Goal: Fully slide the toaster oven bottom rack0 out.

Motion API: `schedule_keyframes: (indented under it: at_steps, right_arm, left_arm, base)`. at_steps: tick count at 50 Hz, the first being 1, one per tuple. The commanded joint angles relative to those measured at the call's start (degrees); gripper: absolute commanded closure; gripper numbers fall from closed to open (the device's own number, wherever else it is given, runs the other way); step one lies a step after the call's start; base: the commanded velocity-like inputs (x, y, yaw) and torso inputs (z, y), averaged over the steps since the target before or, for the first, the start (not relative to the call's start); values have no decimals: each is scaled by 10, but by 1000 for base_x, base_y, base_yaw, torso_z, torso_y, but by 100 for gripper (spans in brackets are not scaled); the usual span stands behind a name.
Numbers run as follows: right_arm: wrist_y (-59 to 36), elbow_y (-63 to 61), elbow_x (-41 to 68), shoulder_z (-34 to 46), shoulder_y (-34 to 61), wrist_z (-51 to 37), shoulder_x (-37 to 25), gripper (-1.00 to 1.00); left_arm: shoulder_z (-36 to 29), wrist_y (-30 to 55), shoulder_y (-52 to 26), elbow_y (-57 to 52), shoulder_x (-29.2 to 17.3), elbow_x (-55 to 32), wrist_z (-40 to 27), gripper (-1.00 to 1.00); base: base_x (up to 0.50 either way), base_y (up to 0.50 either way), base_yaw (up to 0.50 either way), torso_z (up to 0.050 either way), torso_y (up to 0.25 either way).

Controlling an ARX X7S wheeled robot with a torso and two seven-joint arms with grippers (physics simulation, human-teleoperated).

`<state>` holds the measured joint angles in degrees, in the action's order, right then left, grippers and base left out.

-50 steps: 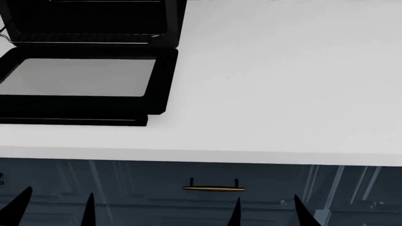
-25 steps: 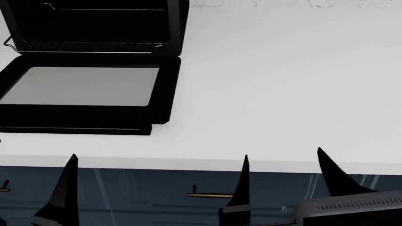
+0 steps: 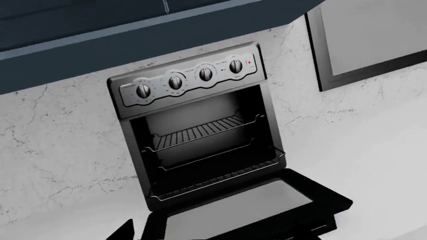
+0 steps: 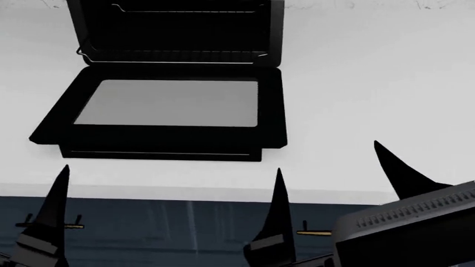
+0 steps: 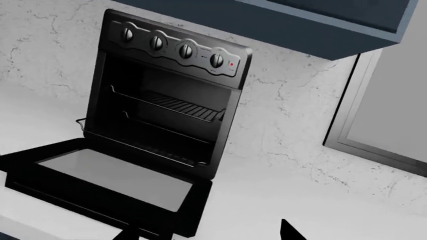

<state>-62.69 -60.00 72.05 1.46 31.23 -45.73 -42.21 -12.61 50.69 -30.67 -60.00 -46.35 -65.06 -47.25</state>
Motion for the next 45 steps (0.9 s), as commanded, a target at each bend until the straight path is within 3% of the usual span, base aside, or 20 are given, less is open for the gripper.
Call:
schedule_keyframes:
  at_steps: [1, 3, 7, 18, 38, 43, 45]
  right_arm:
    - [105, 2, 181, 28, 135, -150, -52, -100]
    - [93, 8, 228, 56, 204, -184, -55, -100]
    - [80, 18, 263, 84, 272, -214, -51, -100]
    - [55, 29, 286, 126, 334, -235, -29, -100]
    - [62, 25, 280, 110, 319, -226, -34, -100]
    - [67, 21, 280, 103, 310, -227, -35, -100]
    - [75, 24, 285, 96, 294, -227, -40, -100]
  left_arm:
    - [31, -109, -137, 19, -57, -164, -97, -100]
    - [27, -104, -180, 30, -62, -200, -108, -100]
    - [21, -102, -173, 38, -54, -184, -95, -100]
    - [38, -117, -152, 39, -66, -183, -90, -100]
    - [23, -111, -158, 43, -56, -174, -91, -100]
    - [25, -123, -130, 62, -44, -163, -97, -100]
    - [-2, -99, -140, 64, -34, -149, -101, -100]
  base:
    - [500, 0, 0, 50, 10]
    - [500, 0, 0, 50, 9]
    - [500, 0, 0, 50, 10]
    - [500, 0, 0, 50, 9]
    - [500, 0, 0, 50, 10]
    - [500, 0, 0, 40, 4]
    - [0, 0, 0, 0, 0]
